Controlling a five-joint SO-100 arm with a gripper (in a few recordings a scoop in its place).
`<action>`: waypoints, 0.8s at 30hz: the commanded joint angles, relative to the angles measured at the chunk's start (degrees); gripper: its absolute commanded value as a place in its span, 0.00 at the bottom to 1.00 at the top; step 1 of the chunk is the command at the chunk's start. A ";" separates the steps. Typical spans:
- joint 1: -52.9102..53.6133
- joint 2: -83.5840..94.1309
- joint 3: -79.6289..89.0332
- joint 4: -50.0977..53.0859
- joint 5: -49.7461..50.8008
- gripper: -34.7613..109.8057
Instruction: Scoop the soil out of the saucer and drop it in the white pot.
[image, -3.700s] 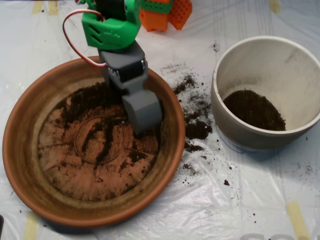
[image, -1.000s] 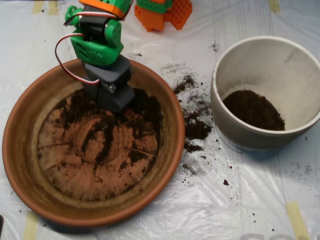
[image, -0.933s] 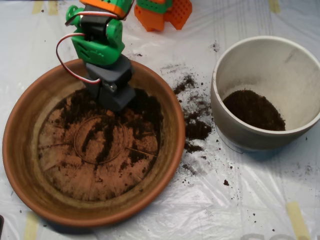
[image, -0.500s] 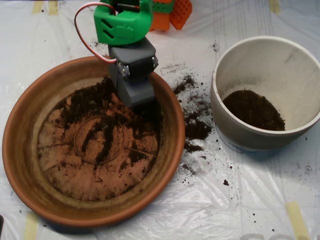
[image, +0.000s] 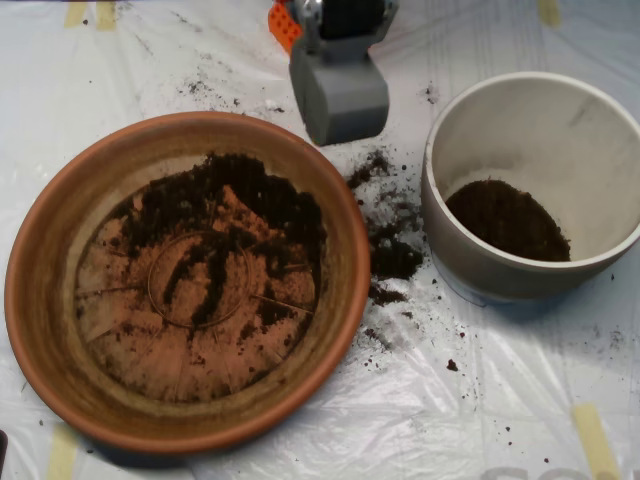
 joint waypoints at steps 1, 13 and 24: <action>-6.42 0.53 -10.90 4.39 0.00 0.24; -23.29 -0.88 -11.95 4.75 -4.39 0.24; -26.54 -5.27 -14.77 6.68 -5.80 0.41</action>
